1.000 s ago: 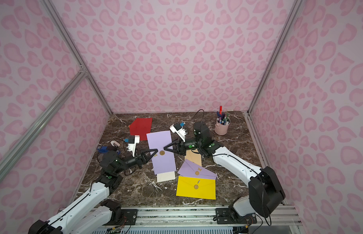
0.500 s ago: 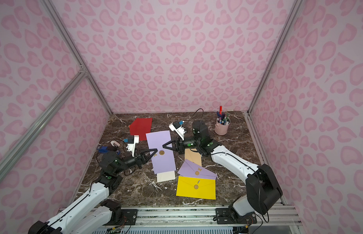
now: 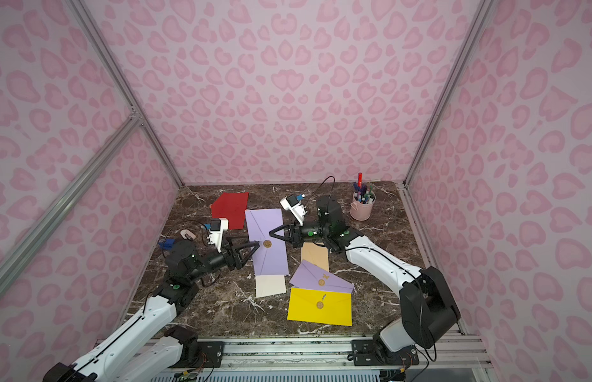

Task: Open the envelope
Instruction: Pick up the envelope from the envelope, then open the envelope flap on the envelope.

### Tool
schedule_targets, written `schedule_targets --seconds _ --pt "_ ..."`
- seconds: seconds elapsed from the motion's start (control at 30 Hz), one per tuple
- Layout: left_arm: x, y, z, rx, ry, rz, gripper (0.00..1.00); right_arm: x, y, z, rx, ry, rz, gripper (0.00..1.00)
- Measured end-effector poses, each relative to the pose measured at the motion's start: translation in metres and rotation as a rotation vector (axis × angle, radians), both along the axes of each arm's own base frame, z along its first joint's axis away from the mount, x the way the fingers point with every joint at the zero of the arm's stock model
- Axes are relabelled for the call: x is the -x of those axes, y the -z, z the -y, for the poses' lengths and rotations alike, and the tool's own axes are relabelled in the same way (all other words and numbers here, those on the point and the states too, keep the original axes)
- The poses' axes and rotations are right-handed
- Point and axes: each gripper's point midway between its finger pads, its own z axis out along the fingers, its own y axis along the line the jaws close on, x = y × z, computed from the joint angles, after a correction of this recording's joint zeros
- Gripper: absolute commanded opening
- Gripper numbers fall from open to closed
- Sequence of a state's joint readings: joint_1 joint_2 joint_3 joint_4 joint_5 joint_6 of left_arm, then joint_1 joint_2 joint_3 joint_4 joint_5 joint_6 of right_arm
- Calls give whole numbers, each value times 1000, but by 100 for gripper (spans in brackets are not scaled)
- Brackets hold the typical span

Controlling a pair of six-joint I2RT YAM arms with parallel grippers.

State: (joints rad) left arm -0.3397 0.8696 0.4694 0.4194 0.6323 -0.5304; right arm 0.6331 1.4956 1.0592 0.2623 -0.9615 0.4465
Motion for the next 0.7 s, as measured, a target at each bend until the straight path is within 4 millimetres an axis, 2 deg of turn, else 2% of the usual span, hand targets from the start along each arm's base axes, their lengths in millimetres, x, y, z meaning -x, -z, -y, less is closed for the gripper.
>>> schedule_targets --seconds 0.37,0.57,0.7 --pt "-19 0 -18 -93 -172 22 75 -25 26 7 52 145 -105 0" --pt "-25 6 -1 -193 -191 6 73 -37 36 10 71 231 -152 0" --pt "-27 18 15 -293 -213 -5 71 -46 40 13 87 293 -171 0"
